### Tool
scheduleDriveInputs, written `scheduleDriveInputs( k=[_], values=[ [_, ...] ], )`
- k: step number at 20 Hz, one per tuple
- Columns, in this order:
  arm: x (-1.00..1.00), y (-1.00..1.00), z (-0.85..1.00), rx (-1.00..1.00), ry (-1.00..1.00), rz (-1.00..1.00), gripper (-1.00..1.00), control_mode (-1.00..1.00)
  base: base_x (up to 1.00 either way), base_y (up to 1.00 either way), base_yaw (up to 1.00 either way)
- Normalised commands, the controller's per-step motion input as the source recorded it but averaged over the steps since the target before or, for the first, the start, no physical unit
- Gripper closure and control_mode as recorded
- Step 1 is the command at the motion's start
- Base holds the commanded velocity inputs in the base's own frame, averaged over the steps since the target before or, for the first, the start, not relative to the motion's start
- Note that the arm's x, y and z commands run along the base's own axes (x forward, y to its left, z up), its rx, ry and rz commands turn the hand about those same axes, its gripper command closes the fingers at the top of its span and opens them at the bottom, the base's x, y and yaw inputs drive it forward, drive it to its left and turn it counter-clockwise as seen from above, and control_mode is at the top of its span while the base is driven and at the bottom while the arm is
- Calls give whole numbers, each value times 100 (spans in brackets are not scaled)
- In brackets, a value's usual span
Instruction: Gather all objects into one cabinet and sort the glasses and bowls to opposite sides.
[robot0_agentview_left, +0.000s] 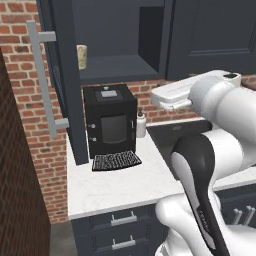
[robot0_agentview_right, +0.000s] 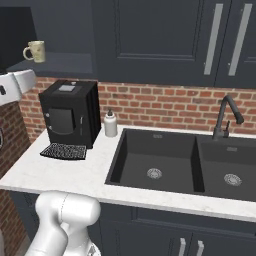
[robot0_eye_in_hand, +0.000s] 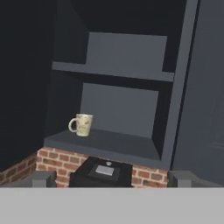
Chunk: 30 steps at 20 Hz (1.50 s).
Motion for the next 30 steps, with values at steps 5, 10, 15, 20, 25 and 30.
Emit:
scheduleDriveInputs(
  k=[5, 10, 15, 20, 25, 30],
  values=[
    [47, 0, 1, 1, 0, 1, -100, -100, 0, 0, 0],
    [36, 0, 0, 1, 0, 7, -100, -100, 0, 0, 0],
    [14, 29, 1, 0, 5, 1, -100, -100, 0, 0, 0],
    [17, 39, 0, 0, 9, 0, -100, -100, 0, 0, 0],
    [45, 8, 0, 1, 14, 0, -100, -100, 0, 0, 0],
    [53, 5, -10, 0, 19, 0, -100, -100, 0, 0, 0]
  ],
)
